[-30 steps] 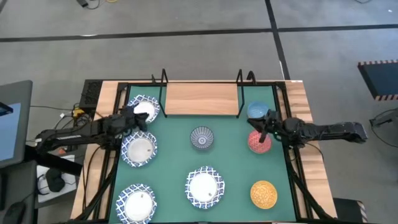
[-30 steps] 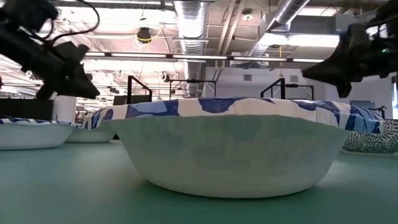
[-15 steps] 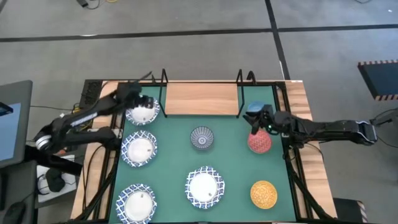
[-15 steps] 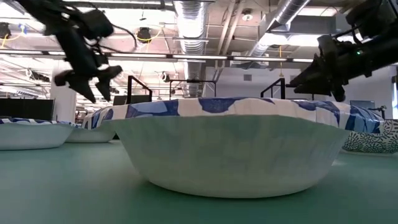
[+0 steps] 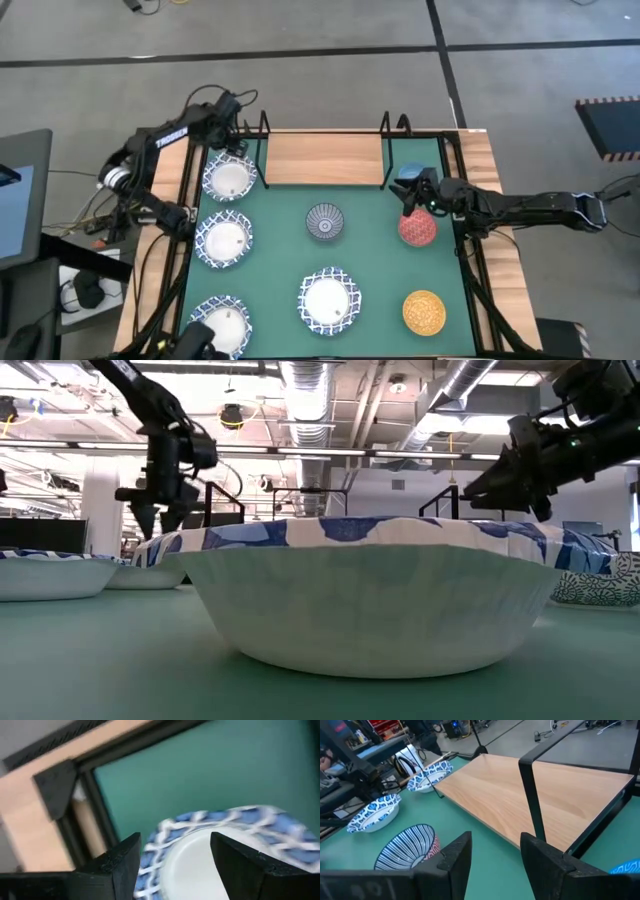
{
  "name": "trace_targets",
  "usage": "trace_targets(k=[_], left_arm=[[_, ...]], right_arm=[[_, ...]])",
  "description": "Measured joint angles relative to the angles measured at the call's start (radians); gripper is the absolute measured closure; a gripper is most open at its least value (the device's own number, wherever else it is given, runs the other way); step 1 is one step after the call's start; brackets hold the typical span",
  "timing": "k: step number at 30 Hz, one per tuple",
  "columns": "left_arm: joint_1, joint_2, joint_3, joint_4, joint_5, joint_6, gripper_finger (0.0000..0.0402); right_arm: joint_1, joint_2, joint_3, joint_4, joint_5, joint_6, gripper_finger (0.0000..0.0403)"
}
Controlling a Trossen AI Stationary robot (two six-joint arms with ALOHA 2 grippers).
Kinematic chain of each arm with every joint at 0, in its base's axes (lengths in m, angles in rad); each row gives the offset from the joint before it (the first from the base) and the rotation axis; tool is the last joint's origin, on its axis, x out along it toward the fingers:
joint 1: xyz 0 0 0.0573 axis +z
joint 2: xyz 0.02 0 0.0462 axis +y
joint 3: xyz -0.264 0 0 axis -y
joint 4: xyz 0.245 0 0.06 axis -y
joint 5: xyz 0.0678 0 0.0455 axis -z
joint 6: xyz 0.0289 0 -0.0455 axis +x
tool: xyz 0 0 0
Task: Place and stack bowls onto a shelf
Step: Put the white bowl on the shelf
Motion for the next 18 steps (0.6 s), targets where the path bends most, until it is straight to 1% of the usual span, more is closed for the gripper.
trace_targets(k=[5,11,15,18], left_arm=[[0.009,0.074,0.007,-0.019,-0.008,0.004,0.0177],[0.011,0.098,0.001,0.001,-0.018,-0.020,0.0177],[0.035,0.098,-0.028,0.045,-0.028,0.026,0.0178],[0.049,0.098,-0.045,0.084,-0.015,0.072,0.0189]], right_arm=[[0.000,0.000,0.000,-0.015,0.000,-0.030,0.0206],[0.000,-0.002,0.000,-0.039,-0.025,-0.054,0.0206],[0.000,-0.002,0.000,-0.050,-0.045,-0.119,0.0206],[-0.007,-0.002,0.000,-0.029,-0.024,-0.174,0.0206]])
